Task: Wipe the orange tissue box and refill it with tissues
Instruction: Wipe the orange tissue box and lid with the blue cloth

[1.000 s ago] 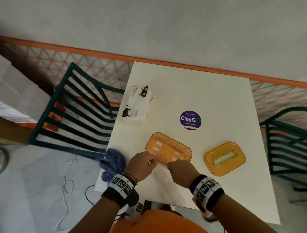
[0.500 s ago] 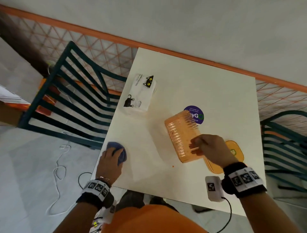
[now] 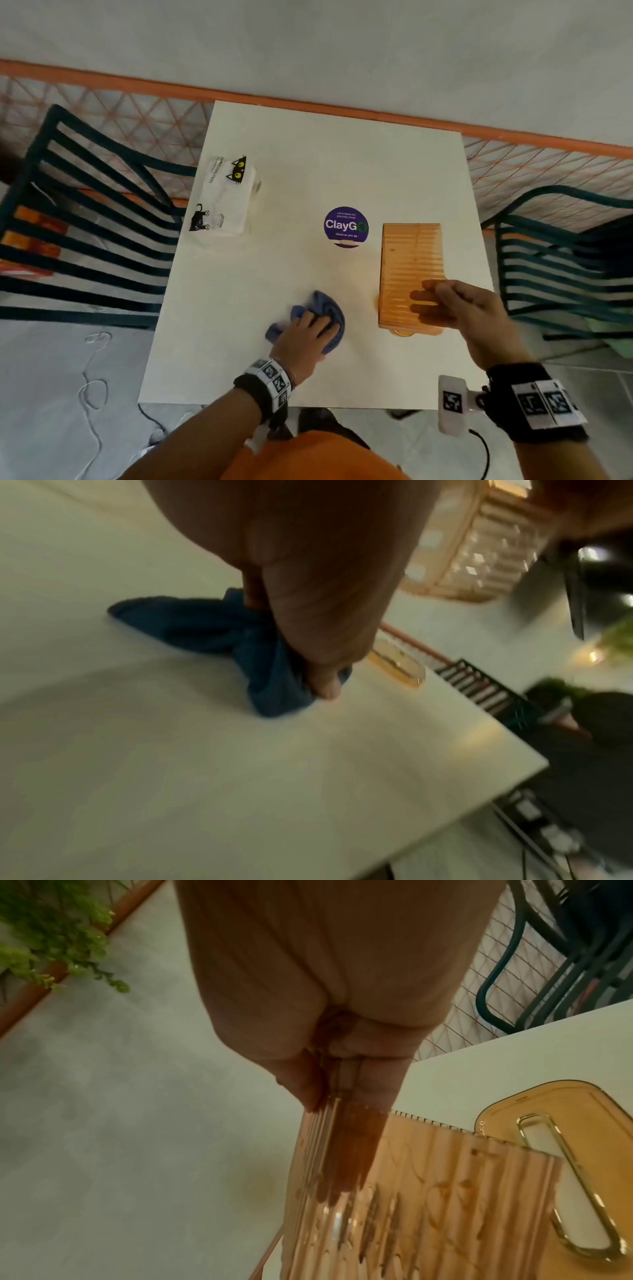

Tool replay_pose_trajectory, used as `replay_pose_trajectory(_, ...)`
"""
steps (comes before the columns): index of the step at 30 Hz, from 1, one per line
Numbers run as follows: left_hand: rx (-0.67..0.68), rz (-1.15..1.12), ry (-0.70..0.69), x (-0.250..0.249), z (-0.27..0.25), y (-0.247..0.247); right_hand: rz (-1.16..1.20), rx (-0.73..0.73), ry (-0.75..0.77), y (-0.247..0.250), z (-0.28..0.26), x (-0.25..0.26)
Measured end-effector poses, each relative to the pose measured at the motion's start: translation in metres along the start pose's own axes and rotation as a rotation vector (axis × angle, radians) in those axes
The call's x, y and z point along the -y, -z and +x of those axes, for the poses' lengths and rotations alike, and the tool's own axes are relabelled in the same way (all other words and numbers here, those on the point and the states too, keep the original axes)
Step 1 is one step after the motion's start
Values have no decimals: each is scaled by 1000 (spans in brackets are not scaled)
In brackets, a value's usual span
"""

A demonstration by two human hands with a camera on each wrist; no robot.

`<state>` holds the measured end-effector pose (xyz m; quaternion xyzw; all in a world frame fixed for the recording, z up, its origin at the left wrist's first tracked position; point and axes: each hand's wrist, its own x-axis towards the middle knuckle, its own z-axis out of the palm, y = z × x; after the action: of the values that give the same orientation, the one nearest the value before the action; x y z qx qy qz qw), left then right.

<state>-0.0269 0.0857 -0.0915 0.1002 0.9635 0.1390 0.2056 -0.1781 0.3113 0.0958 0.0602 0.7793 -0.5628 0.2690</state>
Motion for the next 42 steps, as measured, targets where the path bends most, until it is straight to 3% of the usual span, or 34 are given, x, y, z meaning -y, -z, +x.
replay_pose_trajectory(3,-5,159,-96,-2,-12,-4,11,19,0,8,0,-6)
replay_pose_trajectory(6,153,-51,15,11,-24,14,24,54,8,11,1,-9)
replay_pose_trajectory(7,186,-225,139,13,-28,28,27,69,9,11,1,-9)
replay_pose_trajectory(9,102,-709,475,19,-32,57,37,101,13,8,0,-9)
replay_pose_trajectory(11,-179,-1325,687,15,-40,85,54,136,4,4,1,-11)
replay_pose_trajectory(13,-365,-1871,609,1,-46,111,60,170,-4,-3,2,-13)
replay_pose_trajectory(14,-410,-2027,522,-10,-48,122,55,188,-3,-7,2,-14)
replay_pose_trajectory(15,-455,-2043,458,-24,-47,130,48,204,-2,-12,2,-16)
replay_pose_trajectory(17,-581,-1657,450,-53,-42,134,34,232,-1,-21,0,-17)
replay_pose_trajectory(19,-699,-1124,328,-83,-35,127,17,267,1,-30,-1,-18)
replay_pose_trajectory(22,-683,-383,73,-105,-17,104,-73,290,37,-35,-3,-21)
replay_pose_trajectory(24,-663,-171,71,-99,-4,95,-135,283,83,-34,-6,-22)
replay_pose_trajectory(29,-752,-304,64,-74,32,123,-235,346,175,-23,-14,-13)
replay_pose_trajectory(34,-755,-739,140,-45,53,158,-65,352,95,-19,-22,-3)
replay_pose_trajectory(38,-711,-510,32,-75,20,140,60,305,73,-19,-16,2)
replay_pose_trajectory(42,-839,-332,-128,-89,-9,117,101,339,57,-22,-18,-1)
